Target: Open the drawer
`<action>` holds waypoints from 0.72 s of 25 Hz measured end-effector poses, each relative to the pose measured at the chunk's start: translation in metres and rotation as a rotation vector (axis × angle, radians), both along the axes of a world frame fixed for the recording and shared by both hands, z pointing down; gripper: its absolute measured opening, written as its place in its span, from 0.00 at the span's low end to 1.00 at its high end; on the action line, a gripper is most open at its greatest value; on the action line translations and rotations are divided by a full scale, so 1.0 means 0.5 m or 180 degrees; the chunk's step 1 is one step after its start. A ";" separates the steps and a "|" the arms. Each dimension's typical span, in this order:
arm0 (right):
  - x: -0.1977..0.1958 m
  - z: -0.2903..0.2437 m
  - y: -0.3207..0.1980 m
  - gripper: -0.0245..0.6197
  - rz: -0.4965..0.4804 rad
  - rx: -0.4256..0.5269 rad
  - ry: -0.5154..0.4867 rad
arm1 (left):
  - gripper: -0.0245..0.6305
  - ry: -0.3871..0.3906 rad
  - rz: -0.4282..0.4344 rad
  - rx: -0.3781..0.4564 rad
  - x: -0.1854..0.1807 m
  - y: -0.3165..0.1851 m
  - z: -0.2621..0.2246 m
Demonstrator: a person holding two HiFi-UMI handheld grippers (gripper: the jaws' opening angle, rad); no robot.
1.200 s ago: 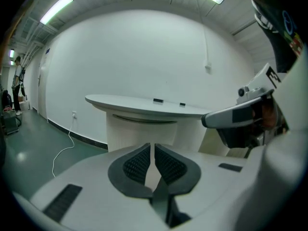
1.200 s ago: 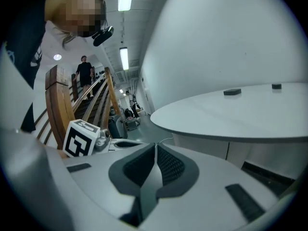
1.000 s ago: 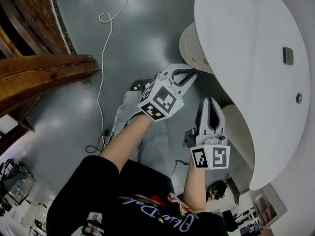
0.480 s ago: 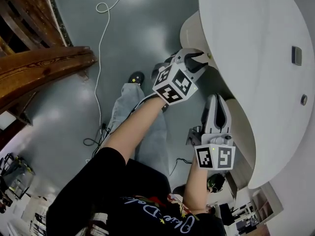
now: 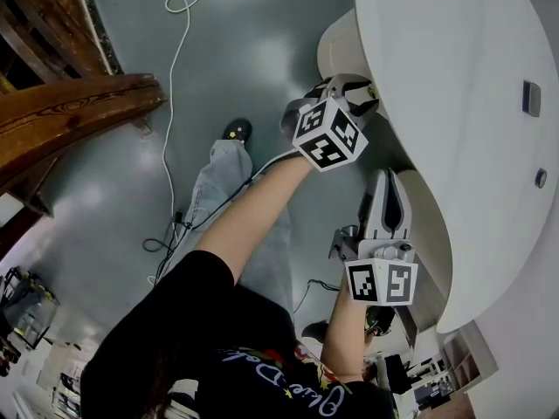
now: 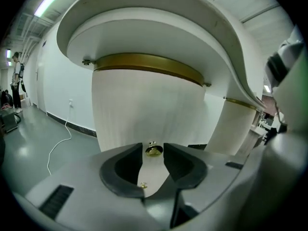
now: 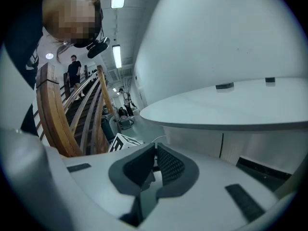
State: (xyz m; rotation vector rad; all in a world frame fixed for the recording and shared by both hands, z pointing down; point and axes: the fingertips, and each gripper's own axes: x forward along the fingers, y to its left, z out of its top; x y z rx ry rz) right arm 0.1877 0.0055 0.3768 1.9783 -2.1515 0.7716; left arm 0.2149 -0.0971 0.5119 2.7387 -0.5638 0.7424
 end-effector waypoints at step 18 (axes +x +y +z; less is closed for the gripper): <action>0.004 -0.006 -0.001 0.04 0.0044 -0.0014 0.0116 | 0.20 0.0024 0.0000 -0.0055 0.014 -0.004 0.014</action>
